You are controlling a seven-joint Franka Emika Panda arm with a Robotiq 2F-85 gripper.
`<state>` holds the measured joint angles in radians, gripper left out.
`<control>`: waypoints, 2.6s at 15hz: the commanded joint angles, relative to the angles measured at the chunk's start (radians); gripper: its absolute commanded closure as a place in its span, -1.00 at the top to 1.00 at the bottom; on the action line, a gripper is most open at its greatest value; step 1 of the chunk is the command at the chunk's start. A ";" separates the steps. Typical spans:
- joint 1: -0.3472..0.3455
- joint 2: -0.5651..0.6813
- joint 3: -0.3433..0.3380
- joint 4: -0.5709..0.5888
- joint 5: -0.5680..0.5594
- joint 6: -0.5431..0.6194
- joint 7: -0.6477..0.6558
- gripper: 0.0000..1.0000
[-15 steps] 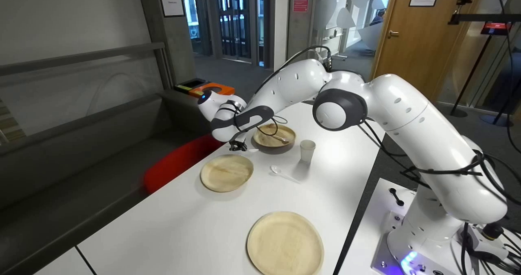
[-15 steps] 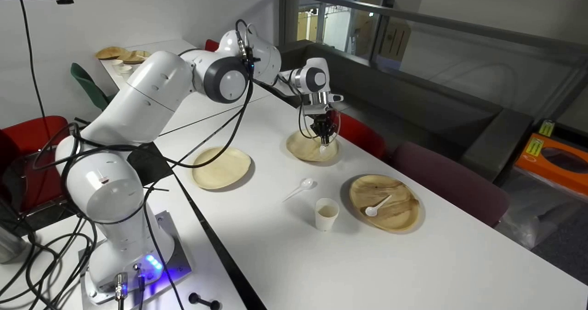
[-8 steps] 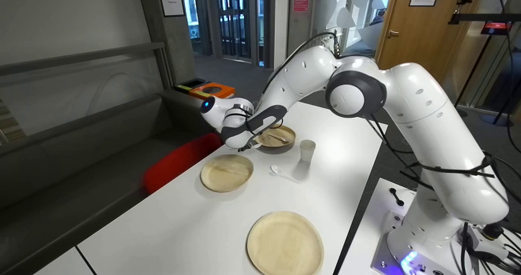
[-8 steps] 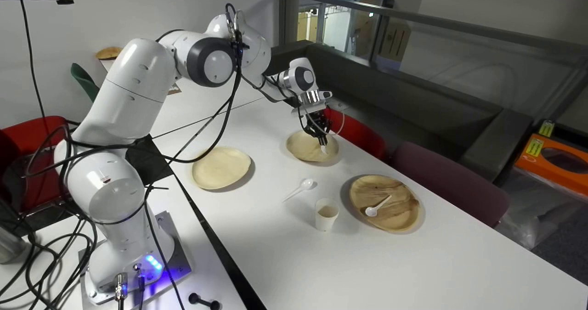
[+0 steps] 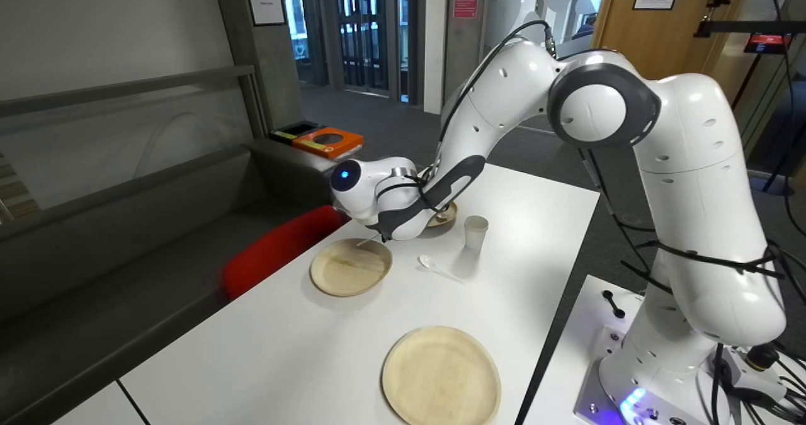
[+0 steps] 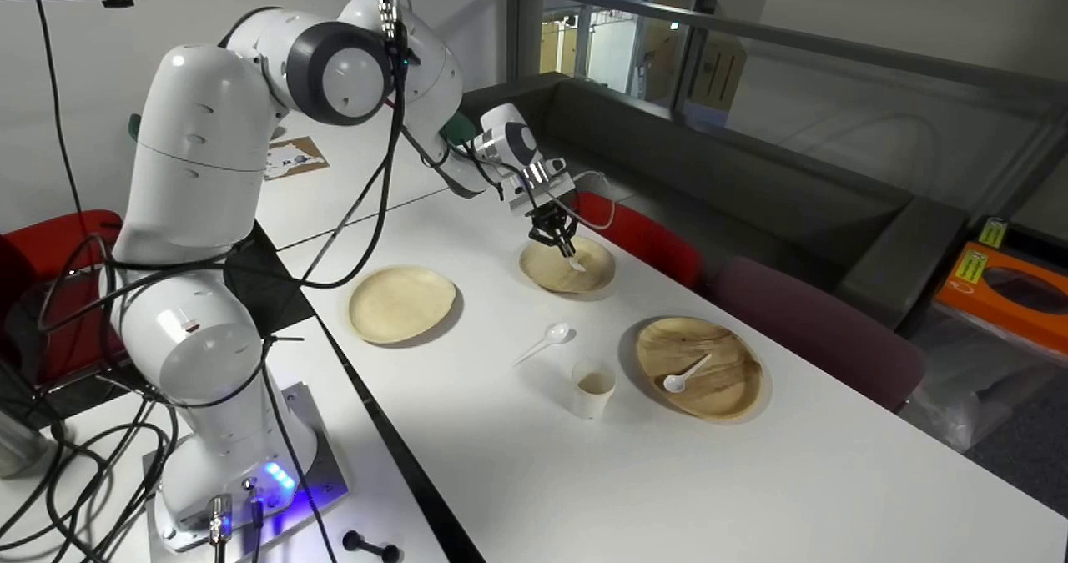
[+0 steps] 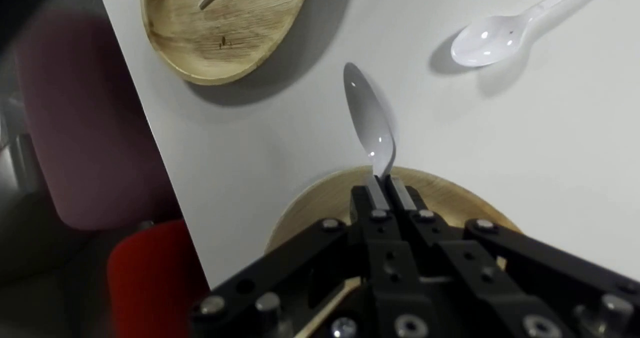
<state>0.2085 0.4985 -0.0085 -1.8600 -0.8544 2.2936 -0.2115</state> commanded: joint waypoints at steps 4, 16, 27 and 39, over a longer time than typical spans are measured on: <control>-0.085 -0.275 0.053 -0.402 -0.178 0.275 -0.122 -0.98; -0.236 -0.592 -0.027 -0.882 -0.180 0.577 -0.849 -0.98; -0.225 -0.543 -0.028 -0.636 -0.388 0.375 -1.195 -0.98; -0.250 -0.394 -0.034 -0.640 -0.428 0.626 -1.300 -0.98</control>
<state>-0.0183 0.0611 -0.0398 -2.5110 -1.2951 2.8573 -1.4588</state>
